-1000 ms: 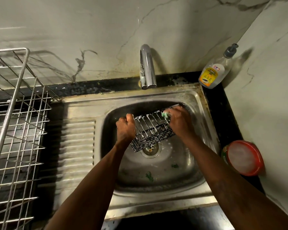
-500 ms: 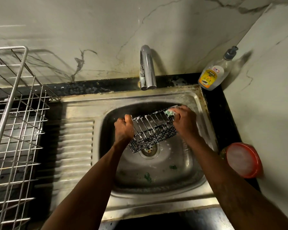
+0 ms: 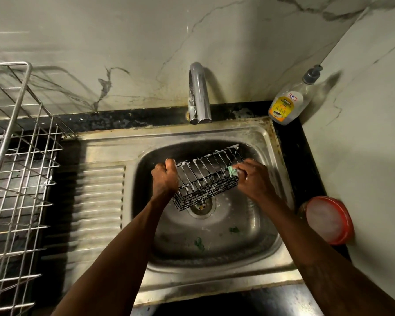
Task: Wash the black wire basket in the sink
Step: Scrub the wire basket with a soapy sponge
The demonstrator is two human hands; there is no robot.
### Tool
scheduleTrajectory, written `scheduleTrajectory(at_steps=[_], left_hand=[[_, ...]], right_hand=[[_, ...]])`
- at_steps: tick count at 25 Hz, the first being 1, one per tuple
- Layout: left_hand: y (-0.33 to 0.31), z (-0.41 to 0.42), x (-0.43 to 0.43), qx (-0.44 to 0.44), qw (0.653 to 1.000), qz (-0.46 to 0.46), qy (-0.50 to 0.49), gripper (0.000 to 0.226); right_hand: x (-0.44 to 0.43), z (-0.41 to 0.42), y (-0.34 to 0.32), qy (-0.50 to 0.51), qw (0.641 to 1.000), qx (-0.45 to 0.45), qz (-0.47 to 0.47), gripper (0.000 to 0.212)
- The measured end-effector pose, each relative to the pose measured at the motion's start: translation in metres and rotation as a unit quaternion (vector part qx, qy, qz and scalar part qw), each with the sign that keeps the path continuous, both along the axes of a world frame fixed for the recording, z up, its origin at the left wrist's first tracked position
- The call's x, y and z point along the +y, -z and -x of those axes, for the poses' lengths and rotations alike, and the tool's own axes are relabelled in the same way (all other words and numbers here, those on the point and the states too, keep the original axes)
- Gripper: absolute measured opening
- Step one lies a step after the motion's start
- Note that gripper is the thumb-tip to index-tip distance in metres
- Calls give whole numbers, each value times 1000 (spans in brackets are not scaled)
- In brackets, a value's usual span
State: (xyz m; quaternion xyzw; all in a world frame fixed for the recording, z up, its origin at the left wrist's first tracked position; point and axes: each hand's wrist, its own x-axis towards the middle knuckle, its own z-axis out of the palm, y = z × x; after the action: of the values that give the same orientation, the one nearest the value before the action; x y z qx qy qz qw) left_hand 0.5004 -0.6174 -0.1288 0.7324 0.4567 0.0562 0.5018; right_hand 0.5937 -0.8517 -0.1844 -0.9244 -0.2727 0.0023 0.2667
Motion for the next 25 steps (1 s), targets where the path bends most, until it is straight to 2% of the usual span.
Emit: scheduleTrajectory(at_steps=[5, 13, 17, 19, 25], left_hand=[[-3, 3, 3, -9, 1000, -13, 5, 43], [5, 4, 3, -7, 1000, -11, -4, 45], [29, 2, 17, -20, 1000, -21, 8, 46], [39, 2, 21, -26, 999, -26, 17, 47], [46, 2, 18, -49, 997, -39, 40, 49]], right_hand=[[23, -21, -8, 106, 993, 1, -60, 27], [37, -57, -3, 38, 999, 26, 12, 30], [3, -29, -4, -2, 999, -26, 22, 28], [-11, -14, -8, 9, 999, -47, 18, 28], [34, -47, -4, 93, 995, 20, -8, 27]])
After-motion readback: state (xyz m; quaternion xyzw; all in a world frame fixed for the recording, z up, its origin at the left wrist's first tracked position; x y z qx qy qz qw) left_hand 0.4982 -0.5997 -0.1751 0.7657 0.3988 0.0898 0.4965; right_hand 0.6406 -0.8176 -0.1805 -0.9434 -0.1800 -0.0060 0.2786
